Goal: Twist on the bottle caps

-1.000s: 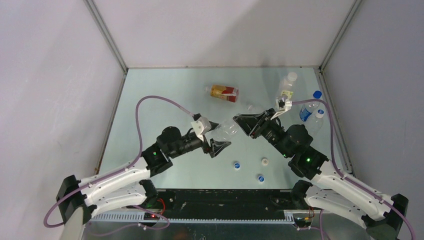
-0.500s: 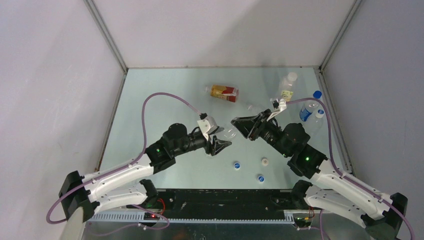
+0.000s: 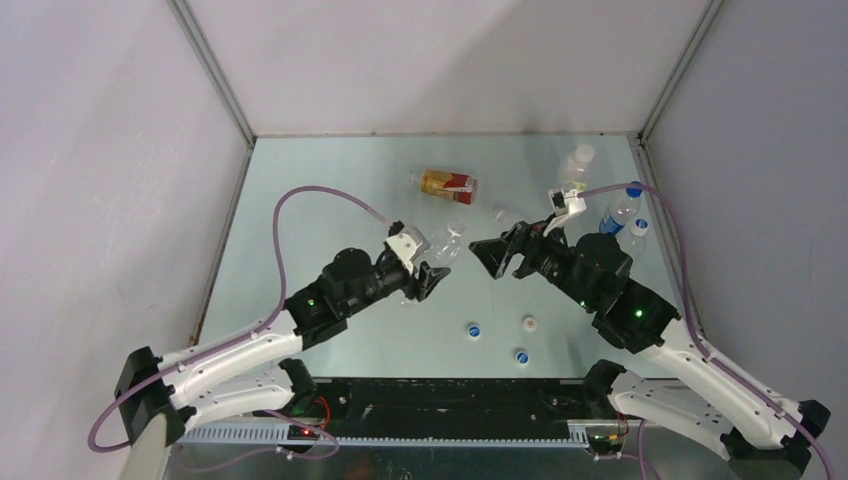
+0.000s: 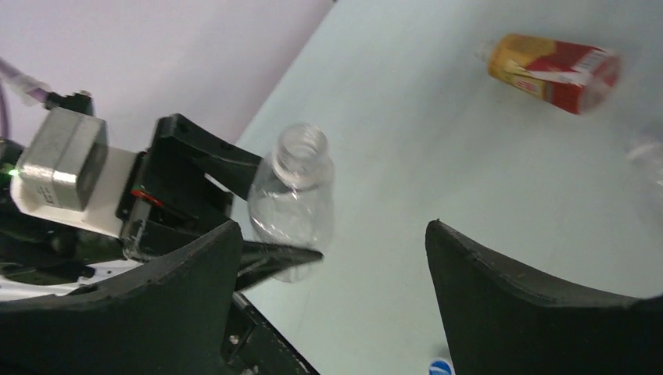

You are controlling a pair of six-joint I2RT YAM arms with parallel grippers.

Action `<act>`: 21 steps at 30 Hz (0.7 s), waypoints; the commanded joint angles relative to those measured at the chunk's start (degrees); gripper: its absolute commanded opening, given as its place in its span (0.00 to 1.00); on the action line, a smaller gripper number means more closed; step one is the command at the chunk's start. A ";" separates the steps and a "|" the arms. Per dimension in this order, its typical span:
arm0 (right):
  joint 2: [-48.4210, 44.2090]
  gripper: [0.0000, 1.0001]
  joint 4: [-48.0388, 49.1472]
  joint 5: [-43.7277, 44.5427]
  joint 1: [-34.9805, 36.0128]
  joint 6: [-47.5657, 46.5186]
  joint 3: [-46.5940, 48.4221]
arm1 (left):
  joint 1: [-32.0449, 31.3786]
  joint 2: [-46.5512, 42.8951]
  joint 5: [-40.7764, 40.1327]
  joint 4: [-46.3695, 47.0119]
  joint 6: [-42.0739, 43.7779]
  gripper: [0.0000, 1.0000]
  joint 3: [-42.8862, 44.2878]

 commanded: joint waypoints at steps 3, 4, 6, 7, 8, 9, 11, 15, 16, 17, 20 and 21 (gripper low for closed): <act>-0.43 0.92 -18.40 5.09 -3.33 -0.78 6.39 | 2.99 -1.96 -11.53 -0.95 1.56 0.41 0.35; 0.12 0.92 -22.14 5.19 -4.37 -0.08 6.97 | 3.52 -2.54 -11.84 -1.37 1.40 0.41 0.45; 1.26 0.92 -27.25 4.67 -5.63 0.67 8.61 | 5.10 -3.60 -14.12 -2.24 0.91 0.41 0.76; 2.08 0.92 -28.67 4.41 -5.98 0.73 9.41 | 6.05 -4.05 -14.41 -2.99 0.99 0.41 0.86; 2.53 0.94 -31.67 3.94 -6.42 0.78 9.75 | 6.55 -4.95 -15.27 -3.36 1.25 0.41 1.06; 3.54 0.95 -33.04 3.60 -6.55 0.83 10.31 | 7.34 -6.06 -15.73 -4.13 1.29 0.41 1.10; 5.15 0.98 -36.72 0.13 -7.30 0.91 10.65 | 8.67 -7.81 -17.37 -5.57 1.18 0.41 1.11; 8.17 0.99 -38.50 -7.98 -10.13 2.06 10.71 | 10.56 -11.65 -21.92 -8.18 1.92 0.42 0.57; 8.47 0.99 -38.60 -8.34 -10.43 2.53 10.66 | 11.08 -12.24 -22.31 -8.69 2.51 0.42 0.50; 8.92 0.99 -38.77 -7.57 -10.76 3.47 10.59 | 11.30 -13.48 -22.76 -9.37 2.89 0.42 0.29; 8.98 0.99 -37.72 -6.86 -10.85 2.83 9.25 | 11.95 -15.68 -23.73 -11.24 4.22 0.43 -0.33; 9.09 0.99 -37.12 -7.42 -10.89 1.42 8.71 | 12.05 -16.69 -23.82 -11.44 4.58 0.43 -0.84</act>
